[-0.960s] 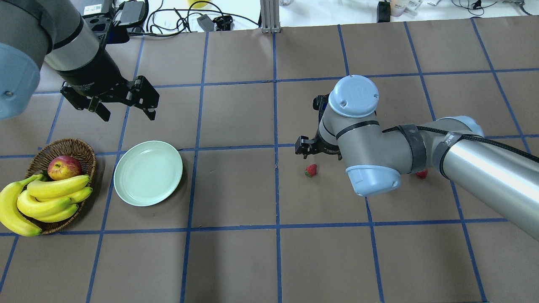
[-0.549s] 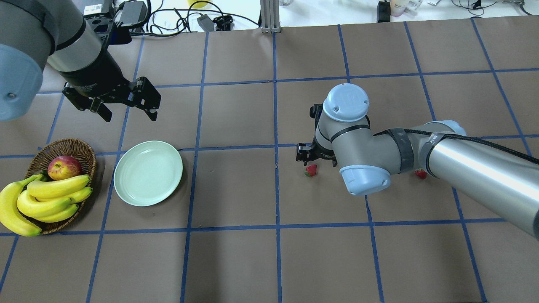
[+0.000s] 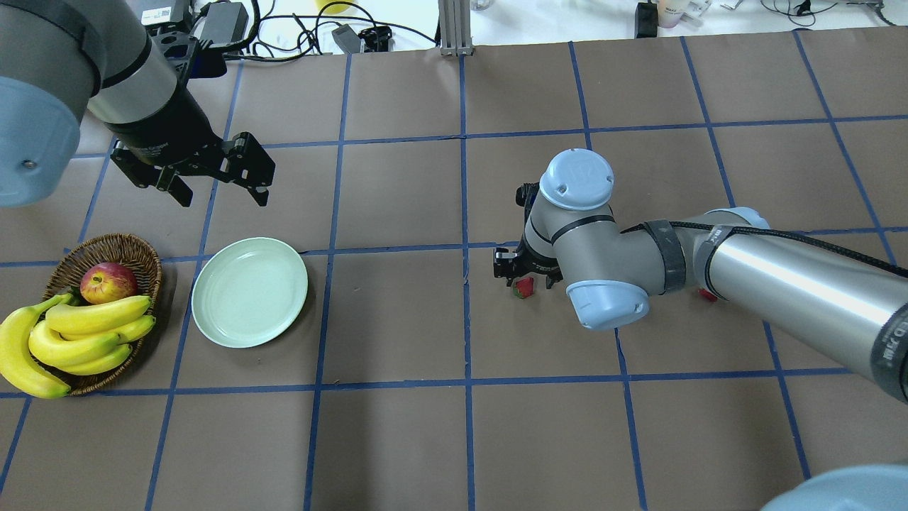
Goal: Collect all strawberries into plate
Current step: 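Lower the right gripper and close it on the red strawberry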
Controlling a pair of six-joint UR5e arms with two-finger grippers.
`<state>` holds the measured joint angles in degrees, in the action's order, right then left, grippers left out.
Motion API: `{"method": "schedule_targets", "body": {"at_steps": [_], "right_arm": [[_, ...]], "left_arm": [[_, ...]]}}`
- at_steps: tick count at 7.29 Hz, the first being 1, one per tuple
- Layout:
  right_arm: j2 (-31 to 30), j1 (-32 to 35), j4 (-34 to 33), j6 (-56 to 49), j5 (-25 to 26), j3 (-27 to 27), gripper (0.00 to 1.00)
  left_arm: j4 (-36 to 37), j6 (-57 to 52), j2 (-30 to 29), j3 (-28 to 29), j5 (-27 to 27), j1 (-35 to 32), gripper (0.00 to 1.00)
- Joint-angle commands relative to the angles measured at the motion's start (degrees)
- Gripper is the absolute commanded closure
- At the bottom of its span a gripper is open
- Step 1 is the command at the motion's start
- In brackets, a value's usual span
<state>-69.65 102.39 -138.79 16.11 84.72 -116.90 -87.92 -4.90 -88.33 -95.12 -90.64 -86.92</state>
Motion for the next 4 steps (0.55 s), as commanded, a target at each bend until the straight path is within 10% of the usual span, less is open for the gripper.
{"method": "schedule_targets", "body": {"at_steps": [1, 4], "right_arm": [[0.04, 0.53, 2.72, -0.64, -0.09, 0.1, 0.81], [-0.66, 4.53, 2.3, 6.53, -13.9, 4.03, 0.78]], "left_arm": [[0.03, -0.03, -0.17, -0.16, -0.24, -0.27, 0.0], [-0.06, -0.03, -0.44, -0.24, -0.51, -0.27, 0.0]]}}
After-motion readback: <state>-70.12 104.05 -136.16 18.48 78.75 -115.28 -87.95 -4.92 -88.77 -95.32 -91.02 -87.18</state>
